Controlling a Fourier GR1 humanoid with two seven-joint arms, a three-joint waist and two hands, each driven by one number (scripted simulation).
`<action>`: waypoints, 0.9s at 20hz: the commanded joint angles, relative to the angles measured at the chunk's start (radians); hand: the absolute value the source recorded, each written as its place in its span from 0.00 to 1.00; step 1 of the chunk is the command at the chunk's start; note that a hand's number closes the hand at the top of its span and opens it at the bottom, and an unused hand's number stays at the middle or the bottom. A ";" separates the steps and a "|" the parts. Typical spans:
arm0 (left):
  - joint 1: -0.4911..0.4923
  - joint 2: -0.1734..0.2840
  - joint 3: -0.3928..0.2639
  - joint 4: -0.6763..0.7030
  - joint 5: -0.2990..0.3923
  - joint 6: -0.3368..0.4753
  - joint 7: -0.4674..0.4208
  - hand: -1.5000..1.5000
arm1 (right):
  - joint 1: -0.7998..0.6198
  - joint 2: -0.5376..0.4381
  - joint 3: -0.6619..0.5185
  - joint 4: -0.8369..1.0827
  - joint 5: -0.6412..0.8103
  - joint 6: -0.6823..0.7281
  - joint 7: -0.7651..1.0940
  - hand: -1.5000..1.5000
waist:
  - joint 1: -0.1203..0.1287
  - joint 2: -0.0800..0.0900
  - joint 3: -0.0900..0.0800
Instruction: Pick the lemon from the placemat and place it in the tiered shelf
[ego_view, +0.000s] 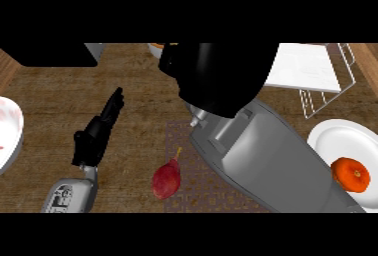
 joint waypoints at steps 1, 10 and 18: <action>0.029 -0.004 -0.012 -0.004 -0.011 0.001 -0.021 0.50 | -0.062 0.011 -0.075 0.036 0.053 0.082 0.161 1.00 | -0.001 0.003 0.000; -0.028 -0.006 -0.004 0.001 -0.023 0.016 0.034 0.50 | -0.121 0.010 -0.186 0.106 0.134 0.138 0.022 1.00 | -0.002 0.006 0.001; 0.038 0.008 0.008 0.022 -0.004 -0.016 -0.063 0.50 | -0.109 -0.081 -0.316 0.201 0.144 0.095 -0.157 1.00 | 0.002 0.008 0.001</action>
